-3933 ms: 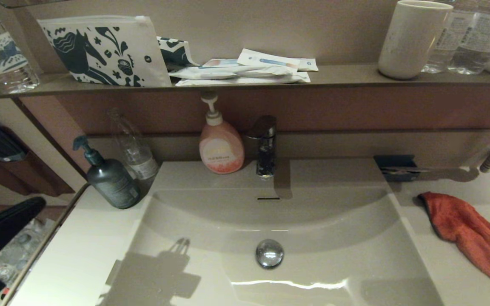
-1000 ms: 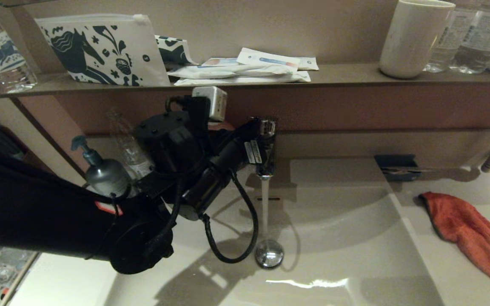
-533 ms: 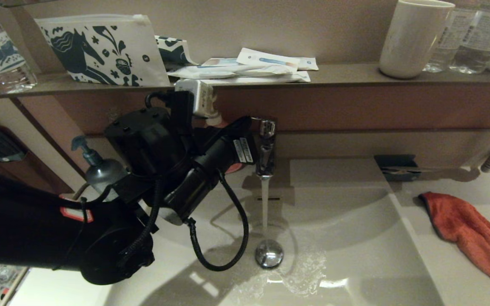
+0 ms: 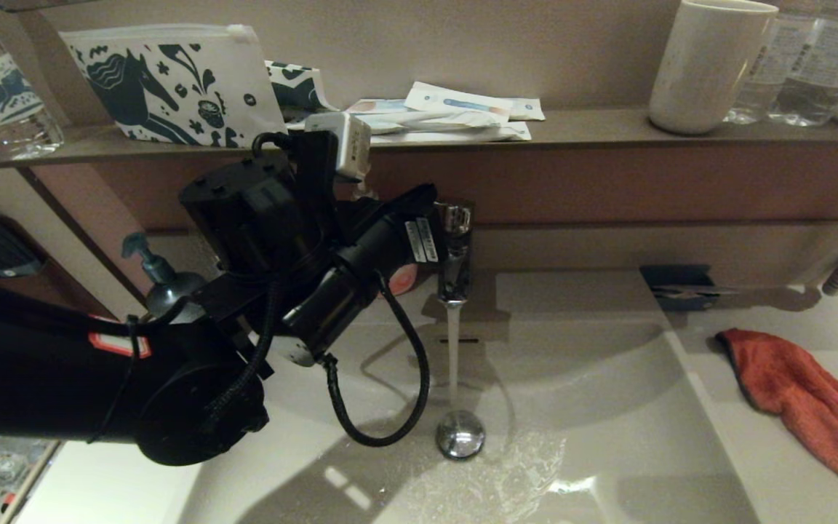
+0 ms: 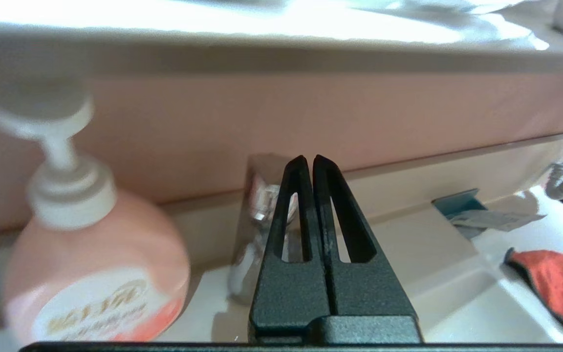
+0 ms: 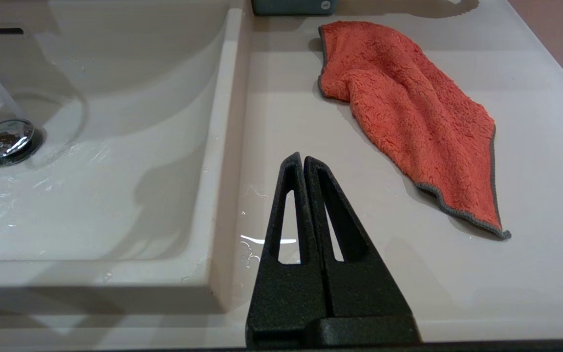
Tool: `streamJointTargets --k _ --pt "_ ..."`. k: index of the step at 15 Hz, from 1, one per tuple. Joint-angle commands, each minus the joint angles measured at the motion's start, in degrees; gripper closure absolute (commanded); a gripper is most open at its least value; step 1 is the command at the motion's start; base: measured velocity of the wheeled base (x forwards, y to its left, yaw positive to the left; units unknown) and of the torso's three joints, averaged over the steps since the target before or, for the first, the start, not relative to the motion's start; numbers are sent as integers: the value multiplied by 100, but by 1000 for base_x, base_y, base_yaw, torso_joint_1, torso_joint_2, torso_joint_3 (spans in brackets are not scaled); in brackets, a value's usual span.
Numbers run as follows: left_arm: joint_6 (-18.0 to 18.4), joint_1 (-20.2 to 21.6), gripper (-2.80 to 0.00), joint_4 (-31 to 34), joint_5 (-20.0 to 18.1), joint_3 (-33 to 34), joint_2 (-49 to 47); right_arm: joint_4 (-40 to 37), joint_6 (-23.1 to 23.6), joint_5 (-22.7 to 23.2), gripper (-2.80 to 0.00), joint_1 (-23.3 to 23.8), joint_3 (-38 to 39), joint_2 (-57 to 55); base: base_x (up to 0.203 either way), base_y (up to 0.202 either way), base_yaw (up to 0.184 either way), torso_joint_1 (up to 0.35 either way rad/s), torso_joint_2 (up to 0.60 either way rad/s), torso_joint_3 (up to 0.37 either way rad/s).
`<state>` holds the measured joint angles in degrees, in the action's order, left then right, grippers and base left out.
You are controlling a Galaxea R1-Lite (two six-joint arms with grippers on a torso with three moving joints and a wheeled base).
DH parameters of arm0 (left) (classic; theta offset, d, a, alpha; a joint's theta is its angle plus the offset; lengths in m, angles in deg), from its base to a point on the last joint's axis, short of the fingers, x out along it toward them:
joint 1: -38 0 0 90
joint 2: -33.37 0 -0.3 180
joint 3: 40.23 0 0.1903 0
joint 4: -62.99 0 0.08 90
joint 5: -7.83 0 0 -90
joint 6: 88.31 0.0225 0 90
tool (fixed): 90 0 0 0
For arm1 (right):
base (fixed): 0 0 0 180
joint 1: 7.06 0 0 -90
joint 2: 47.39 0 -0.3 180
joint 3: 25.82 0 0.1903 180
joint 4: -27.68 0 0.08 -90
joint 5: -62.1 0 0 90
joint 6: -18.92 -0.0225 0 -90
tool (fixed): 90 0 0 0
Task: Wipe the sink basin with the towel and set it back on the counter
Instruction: Turn off the faucet
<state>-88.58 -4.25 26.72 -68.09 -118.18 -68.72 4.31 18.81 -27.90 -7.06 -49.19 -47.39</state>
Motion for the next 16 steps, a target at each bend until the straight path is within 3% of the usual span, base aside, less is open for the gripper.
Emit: streamJointTargets --k 1,4,7,16 --pt "-2 6 0 23 -18 -294 -220 0 -7 0 0 0 0 0 0 0 0 0 0 0" --pt "0 34 0 295 -80 -806 -498 0 -2 0 0 0 0 0 0 0 0 0 0 0" --pt "0 164 0 461 -221 -817 -514 0 2 0 0 0 0 0 0 0 0 0 0 0" --pt "-8 42 0 444 -185 249 -254 0 2 0 0 0 0 0 0 0 0 0 0 0"
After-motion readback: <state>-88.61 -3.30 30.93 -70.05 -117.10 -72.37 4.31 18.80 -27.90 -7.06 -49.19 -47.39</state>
